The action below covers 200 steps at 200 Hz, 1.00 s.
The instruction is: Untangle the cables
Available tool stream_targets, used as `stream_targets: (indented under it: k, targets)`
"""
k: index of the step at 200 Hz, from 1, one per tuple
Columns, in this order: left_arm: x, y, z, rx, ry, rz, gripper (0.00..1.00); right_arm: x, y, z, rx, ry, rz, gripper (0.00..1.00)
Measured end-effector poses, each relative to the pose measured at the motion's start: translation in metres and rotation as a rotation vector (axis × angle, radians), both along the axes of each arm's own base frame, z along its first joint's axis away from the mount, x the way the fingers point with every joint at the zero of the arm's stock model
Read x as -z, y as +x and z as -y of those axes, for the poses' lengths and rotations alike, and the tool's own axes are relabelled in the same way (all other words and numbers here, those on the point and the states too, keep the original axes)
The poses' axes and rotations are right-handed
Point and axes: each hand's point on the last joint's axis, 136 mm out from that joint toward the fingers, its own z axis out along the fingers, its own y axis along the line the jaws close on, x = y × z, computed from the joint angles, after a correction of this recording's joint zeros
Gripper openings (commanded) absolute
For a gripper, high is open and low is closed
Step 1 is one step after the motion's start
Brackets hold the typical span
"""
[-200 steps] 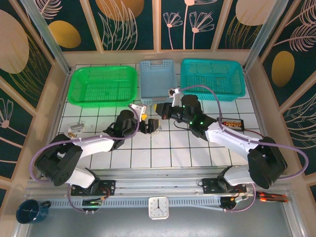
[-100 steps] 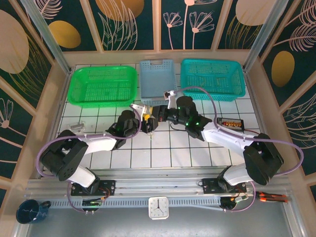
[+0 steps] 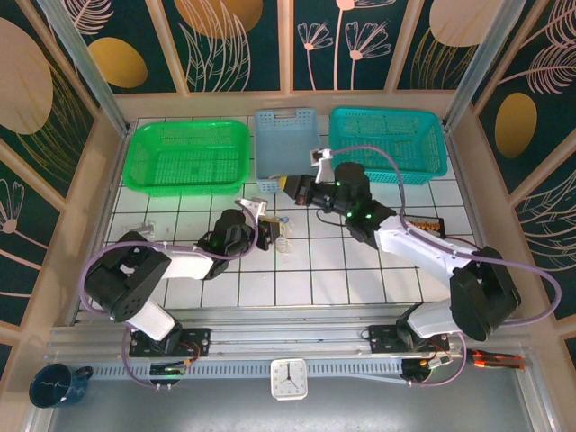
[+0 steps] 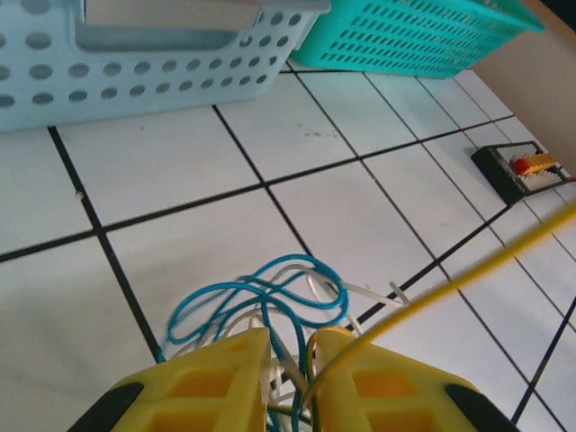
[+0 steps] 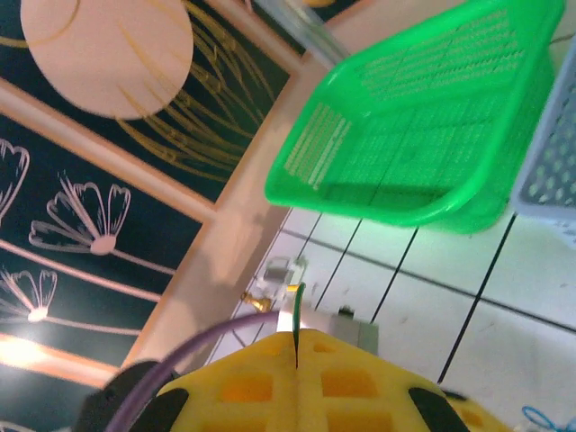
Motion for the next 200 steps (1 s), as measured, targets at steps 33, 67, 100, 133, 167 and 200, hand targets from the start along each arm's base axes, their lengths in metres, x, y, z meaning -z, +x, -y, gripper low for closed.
stream_targets:
  k: [33,67,100,133,167,200]
  targets:
    - [0.017,-0.003,-0.002,-0.002,0.02,-0.031,0.22,-0.028,0.016,0.027,0.067,0.063,0.046,0.0]
    - [0.034,-0.008,-0.007,-0.006,0.048,-0.071,0.22,-0.064,0.022,0.05,0.116,0.12,0.13,0.0]
    - [0.038,-0.008,-0.007,-0.008,0.051,-0.08,0.22,-0.084,0.035,0.074,0.184,0.14,0.179,0.0]
    - [0.037,-0.008,-0.007,-0.011,0.046,-0.085,0.29,-0.085,0.059,0.108,0.307,0.12,0.202,0.0]
    - [0.022,-0.008,-0.006,-0.016,0.02,-0.069,0.43,-0.085,0.086,0.155,0.487,0.079,0.24,0.0]
    - [-0.003,-0.007,-0.005,-0.02,-0.023,-0.041,0.64,-0.082,0.111,0.199,0.655,0.041,0.254,0.0]
